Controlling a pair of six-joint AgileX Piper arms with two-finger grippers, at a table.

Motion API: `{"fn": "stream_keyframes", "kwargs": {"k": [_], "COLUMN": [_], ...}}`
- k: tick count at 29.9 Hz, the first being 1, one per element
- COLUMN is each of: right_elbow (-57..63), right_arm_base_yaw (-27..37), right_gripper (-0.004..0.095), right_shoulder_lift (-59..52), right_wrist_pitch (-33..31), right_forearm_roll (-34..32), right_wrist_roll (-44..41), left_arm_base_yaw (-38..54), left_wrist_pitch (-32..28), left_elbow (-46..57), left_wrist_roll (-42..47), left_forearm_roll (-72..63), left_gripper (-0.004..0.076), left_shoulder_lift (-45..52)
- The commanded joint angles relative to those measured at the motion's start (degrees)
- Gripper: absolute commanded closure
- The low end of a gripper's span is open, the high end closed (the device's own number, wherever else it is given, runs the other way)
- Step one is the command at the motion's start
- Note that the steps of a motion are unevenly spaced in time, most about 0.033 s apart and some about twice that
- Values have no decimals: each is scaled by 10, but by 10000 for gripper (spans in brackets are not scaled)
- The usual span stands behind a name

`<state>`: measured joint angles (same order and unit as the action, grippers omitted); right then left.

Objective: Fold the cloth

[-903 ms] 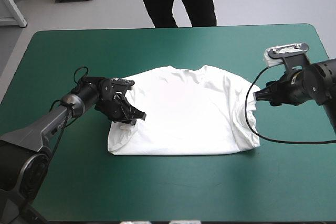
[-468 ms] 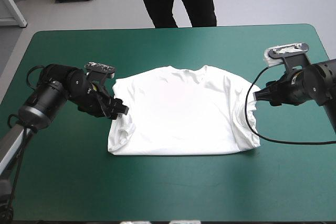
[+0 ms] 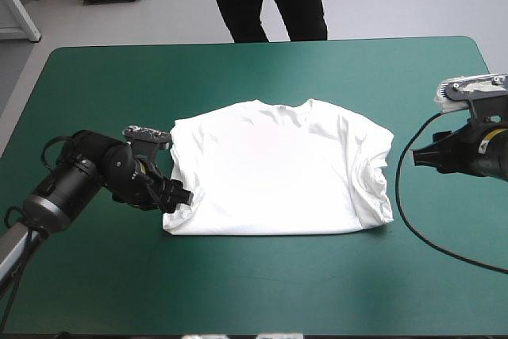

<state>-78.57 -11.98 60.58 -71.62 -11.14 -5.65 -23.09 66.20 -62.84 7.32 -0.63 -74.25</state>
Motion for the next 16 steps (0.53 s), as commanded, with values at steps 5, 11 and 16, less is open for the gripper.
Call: {"fn": "stream_keyframes", "kwargs": {"k": [5, 11, 16], "right_elbow": [12, 12, 12], "right_arm_base_yaw": [-1, -1, -1], "right_gripper": [394, 395, 395], "right_shoulder_lift": [-19, -19, -19], "right_wrist_pitch": [3, 11, 12], "right_forearm_roll": [-15, -14, -13], "right_wrist_roll": [-3, -3, -3], "left_arm_base_yaw": [-15, -15, -15], "left_wrist_pitch": [-132, -147, -175], "left_elbow": [93, 113, 113], "left_wrist_roll": [92, 94, 93], "left_forearm_roll": [60, 59, 38], "left_gripper": [213, 213, 213], "left_shoulder_lift": [18, -25, -72]}}
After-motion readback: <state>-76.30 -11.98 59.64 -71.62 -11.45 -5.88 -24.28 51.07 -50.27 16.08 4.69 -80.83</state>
